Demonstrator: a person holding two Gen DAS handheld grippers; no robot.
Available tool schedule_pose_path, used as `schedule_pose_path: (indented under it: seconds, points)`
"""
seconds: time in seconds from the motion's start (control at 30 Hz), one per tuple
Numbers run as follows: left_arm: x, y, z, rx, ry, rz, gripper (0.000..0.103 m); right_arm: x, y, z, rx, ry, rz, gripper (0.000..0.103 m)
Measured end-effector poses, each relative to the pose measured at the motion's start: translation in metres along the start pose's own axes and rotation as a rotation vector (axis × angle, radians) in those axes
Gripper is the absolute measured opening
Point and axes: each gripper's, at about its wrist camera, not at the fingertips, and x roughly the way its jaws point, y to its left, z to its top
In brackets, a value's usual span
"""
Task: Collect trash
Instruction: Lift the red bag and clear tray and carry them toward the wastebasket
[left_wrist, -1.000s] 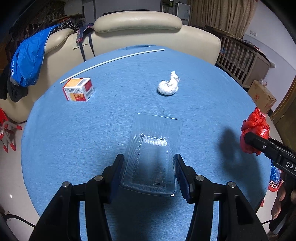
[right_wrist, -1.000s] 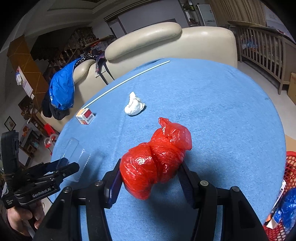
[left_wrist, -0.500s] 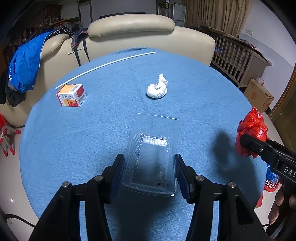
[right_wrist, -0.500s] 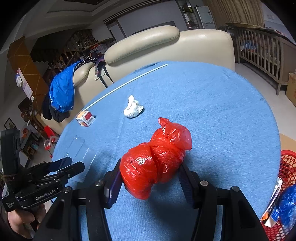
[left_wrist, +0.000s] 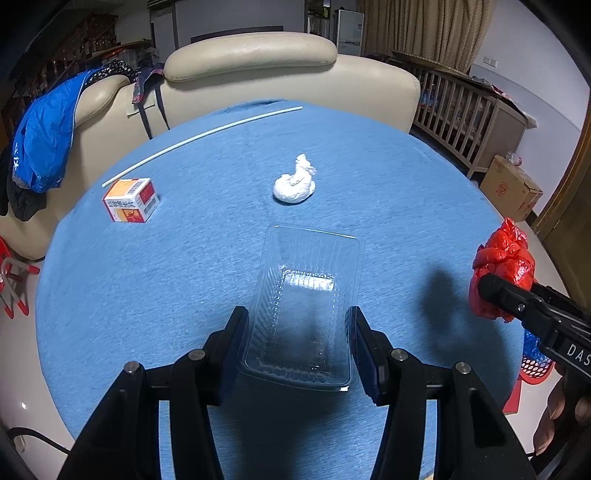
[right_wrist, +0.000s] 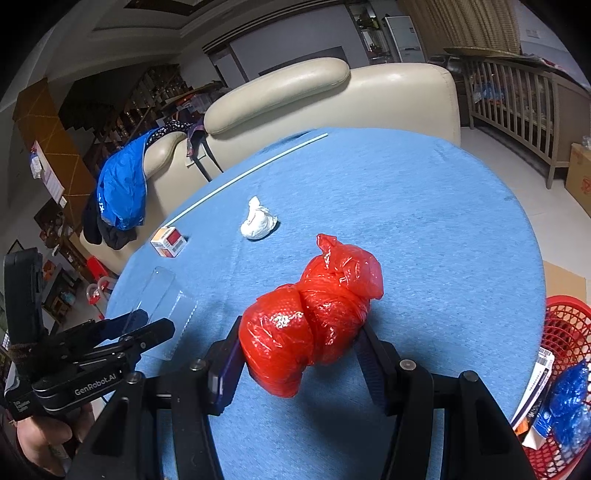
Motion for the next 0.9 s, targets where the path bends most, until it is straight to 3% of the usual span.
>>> schedule_pose_path:
  seconds: [0.9]
  points:
    - [-0.004, -0.081, 0.014, 0.136, -0.013, -0.055, 0.056, -0.059, -0.065, -0.014, 0.103, -0.078, -0.065, 0.06]
